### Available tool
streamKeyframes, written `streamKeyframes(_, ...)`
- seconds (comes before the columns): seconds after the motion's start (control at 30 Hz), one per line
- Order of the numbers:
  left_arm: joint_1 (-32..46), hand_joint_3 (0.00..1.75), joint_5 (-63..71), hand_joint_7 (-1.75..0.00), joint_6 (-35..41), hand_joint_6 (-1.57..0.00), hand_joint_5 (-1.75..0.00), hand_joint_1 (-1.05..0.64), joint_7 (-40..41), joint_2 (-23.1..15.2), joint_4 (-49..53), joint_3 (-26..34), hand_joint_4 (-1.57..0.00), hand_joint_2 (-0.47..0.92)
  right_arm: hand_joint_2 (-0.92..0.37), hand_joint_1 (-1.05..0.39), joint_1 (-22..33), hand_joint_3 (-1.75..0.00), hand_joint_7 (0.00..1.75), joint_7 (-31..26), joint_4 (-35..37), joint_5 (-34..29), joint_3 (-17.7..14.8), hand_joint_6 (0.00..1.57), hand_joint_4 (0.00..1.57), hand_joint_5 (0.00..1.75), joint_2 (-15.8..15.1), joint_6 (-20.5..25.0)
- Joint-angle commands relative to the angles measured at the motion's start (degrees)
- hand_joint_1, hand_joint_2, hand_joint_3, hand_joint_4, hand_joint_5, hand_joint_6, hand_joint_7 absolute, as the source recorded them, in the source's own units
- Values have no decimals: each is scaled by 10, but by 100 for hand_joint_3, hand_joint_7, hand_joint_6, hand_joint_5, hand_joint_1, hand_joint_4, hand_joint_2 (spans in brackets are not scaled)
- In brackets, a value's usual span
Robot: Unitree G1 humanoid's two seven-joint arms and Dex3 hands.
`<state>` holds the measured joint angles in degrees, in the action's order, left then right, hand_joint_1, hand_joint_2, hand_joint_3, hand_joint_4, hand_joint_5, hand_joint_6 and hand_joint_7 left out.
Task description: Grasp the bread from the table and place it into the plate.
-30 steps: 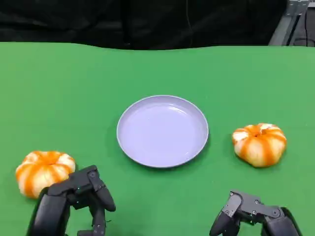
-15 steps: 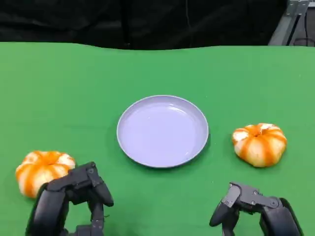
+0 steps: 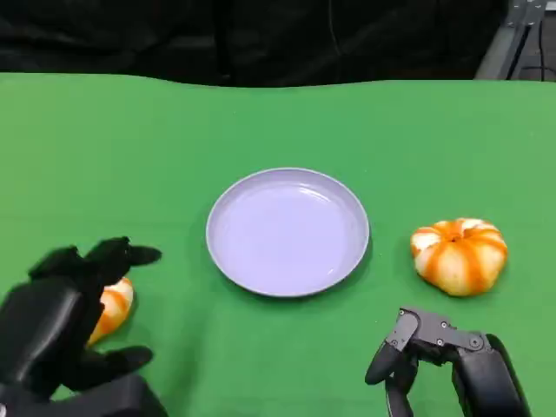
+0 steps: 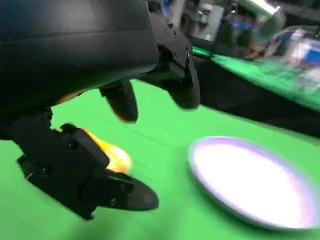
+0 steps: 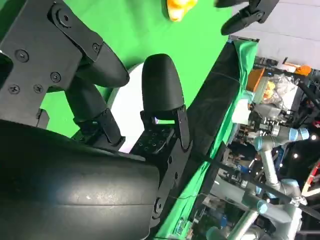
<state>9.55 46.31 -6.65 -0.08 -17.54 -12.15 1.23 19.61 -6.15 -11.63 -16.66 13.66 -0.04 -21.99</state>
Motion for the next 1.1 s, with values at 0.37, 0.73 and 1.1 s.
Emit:
streamKeyframes(0.37,-177,0,80,-20,125,-14,-50,-57,-38,-56,241,-110,0,90,-2,-7,2,-175,138,-11,4,0,1,95,94,170,3,-14)
streamKeyframes(0.73,-283,4,31,-5,151,-26,-48,-48,-8,-39,477,-166,-6,92,-3,-7,9,-175,138,-12,-1,-2,4,93,92,168,3,-18)
streamKeyframes(1.1,-298,12,-35,-107,-71,-99,-159,-25,250,-60,625,-181,-95,85,-3,-5,10,-175,137,-13,-2,-3,2,93,92,169,2,-22)
